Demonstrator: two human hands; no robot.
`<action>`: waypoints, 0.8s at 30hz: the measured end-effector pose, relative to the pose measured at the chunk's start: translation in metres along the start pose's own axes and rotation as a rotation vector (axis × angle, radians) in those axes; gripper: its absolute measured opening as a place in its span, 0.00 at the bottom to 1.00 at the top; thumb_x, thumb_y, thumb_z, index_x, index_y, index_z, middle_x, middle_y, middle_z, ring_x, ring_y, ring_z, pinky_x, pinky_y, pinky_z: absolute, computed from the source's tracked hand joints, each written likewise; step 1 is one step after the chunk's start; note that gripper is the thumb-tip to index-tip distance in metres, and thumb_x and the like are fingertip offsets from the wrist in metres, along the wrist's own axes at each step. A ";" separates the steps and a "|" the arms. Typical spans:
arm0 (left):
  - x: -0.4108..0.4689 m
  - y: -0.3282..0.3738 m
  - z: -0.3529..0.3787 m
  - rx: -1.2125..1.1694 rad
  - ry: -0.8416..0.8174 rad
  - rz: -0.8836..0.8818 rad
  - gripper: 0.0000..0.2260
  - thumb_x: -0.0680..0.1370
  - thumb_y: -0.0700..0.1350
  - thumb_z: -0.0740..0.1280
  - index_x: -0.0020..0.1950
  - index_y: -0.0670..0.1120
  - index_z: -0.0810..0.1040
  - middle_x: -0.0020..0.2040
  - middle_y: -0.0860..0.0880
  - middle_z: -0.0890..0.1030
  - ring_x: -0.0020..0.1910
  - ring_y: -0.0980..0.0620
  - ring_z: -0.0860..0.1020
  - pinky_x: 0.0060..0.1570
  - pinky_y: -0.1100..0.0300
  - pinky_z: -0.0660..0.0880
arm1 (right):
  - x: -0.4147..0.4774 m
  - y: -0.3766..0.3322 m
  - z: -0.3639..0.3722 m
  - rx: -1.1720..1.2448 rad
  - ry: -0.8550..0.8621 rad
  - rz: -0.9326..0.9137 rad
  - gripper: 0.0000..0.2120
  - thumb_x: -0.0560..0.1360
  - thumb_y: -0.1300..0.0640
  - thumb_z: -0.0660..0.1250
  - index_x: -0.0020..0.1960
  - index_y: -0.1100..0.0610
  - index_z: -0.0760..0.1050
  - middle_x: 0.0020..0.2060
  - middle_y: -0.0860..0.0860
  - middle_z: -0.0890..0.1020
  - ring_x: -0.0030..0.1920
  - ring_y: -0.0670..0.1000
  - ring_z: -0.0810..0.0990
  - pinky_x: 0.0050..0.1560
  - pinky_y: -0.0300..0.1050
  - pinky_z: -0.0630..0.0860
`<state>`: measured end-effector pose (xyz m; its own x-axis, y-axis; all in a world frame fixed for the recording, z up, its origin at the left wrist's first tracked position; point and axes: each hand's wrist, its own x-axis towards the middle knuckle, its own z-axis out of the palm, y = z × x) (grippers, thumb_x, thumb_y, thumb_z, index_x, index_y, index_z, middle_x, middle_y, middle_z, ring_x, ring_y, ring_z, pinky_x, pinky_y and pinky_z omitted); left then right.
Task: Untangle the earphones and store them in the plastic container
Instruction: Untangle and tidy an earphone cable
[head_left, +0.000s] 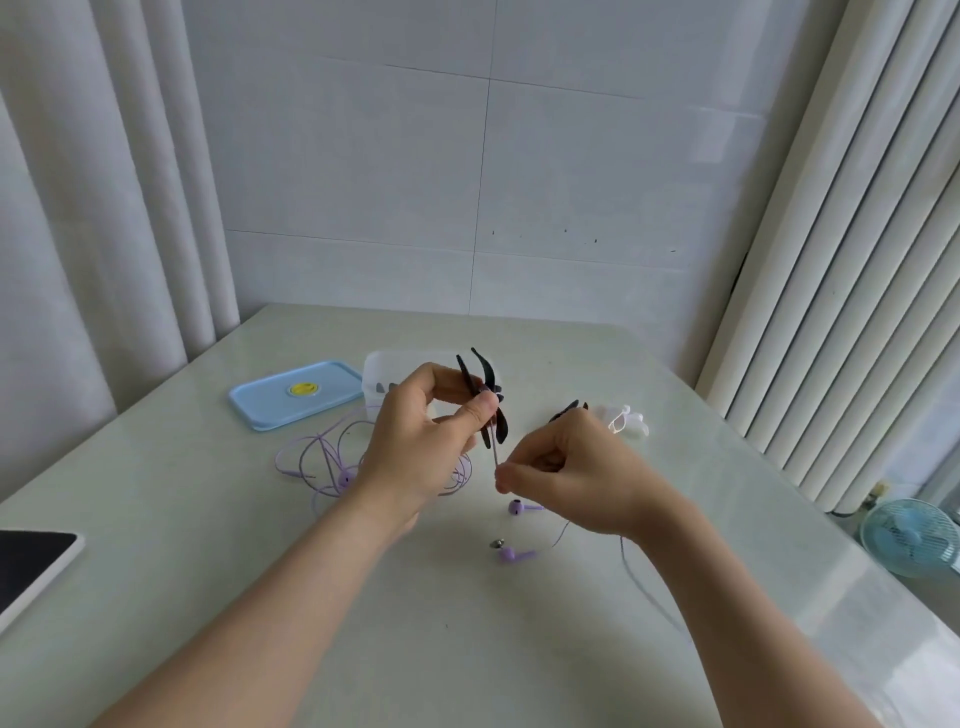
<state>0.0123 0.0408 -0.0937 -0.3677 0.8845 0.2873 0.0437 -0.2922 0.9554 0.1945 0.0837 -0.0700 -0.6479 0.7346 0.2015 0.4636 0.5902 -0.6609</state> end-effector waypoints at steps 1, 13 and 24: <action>0.000 -0.001 0.000 0.036 -0.020 0.004 0.05 0.80 0.44 0.75 0.53 0.47 0.82 0.51 0.54 0.86 0.52 0.43 0.86 0.56 0.43 0.84 | -0.002 -0.004 0.001 0.045 -0.007 -0.021 0.09 0.77 0.59 0.72 0.38 0.58 0.86 0.21 0.44 0.72 0.23 0.44 0.65 0.29 0.34 0.63; -0.005 -0.001 0.001 0.051 -0.357 -0.028 0.06 0.87 0.49 0.63 0.61 0.47 0.74 0.53 0.47 0.86 0.47 0.47 0.74 0.48 0.50 0.68 | 0.003 -0.008 -0.003 0.279 0.414 -0.135 0.10 0.83 0.59 0.66 0.45 0.55 0.82 0.31 0.62 0.75 0.31 0.57 0.66 0.31 0.54 0.66; -0.003 -0.009 0.002 0.270 -0.373 0.089 0.04 0.83 0.45 0.70 0.57 0.51 0.84 0.51 0.52 0.87 0.46 0.51 0.84 0.52 0.56 0.80 | 0.007 0.006 -0.003 0.073 0.590 -0.119 0.09 0.77 0.60 0.71 0.38 0.54 0.82 0.25 0.44 0.78 0.27 0.45 0.72 0.32 0.40 0.69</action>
<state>0.0150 0.0413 -0.1028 0.0056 0.9452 0.3265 0.3186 -0.3112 0.8953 0.1942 0.0936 -0.0705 -0.2383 0.7386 0.6306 0.3524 0.6708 -0.6525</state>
